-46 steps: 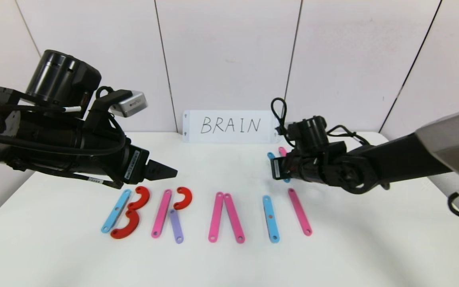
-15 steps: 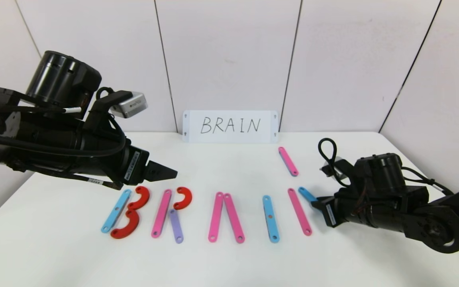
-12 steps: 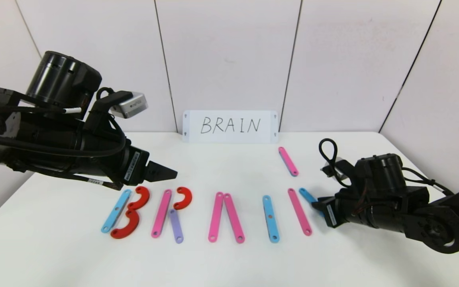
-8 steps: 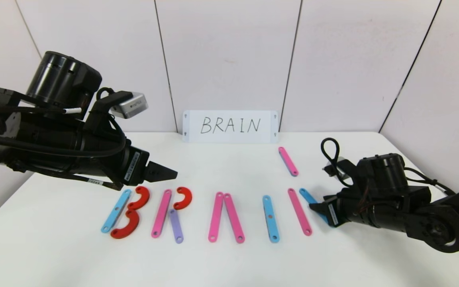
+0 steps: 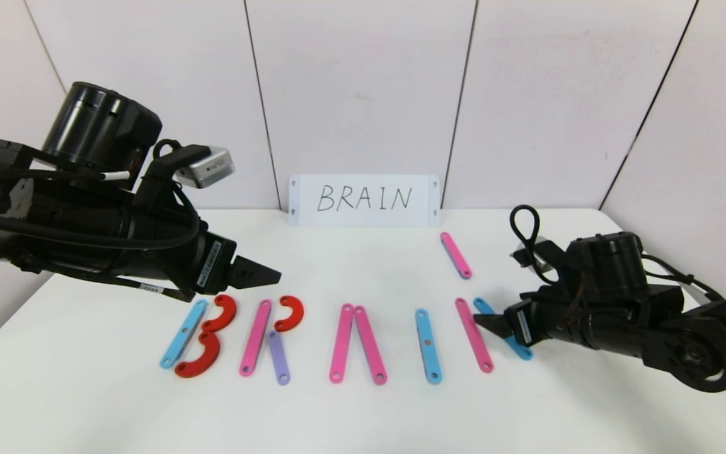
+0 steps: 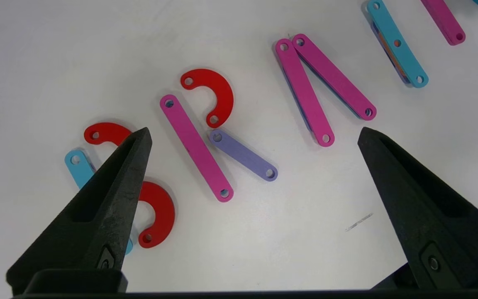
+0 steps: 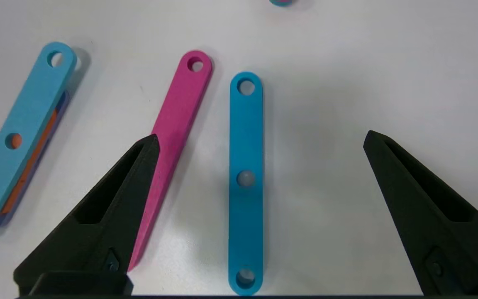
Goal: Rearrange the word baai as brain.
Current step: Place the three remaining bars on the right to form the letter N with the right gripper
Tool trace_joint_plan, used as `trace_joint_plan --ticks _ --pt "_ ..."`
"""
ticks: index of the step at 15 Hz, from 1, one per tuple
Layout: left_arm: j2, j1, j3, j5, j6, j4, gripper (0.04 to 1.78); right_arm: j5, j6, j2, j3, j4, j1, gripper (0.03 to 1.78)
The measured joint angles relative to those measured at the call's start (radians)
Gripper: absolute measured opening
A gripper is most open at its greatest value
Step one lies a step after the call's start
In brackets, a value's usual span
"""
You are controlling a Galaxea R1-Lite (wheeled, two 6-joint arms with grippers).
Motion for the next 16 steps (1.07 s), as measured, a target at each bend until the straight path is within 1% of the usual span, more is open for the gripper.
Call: trace_joint_plan --ticks 2,5,10,16 --pt "0.001 0.0 0.0 0.0 0.0 0.0 1.74 -0.014 0.0 0.011 -0.021 0.004 0.025 1.73" --pt "0.001 0.0 0.0 0.0 0.0 0.0 1.74 -0.059 0.0 0.043 -0.055 0.006 0.054 1.73" --pt "0.001 0.0 -0.001 0.0 0.0 0.0 1.74 -0.125 0.0 0.097 -0.102 0.006 0.063 1.73" --pt "0.002 0.0 0.0 0.0 0.0 0.0 1.74 -0.128 0.004 0.123 -0.119 0.006 0.061 1.73"
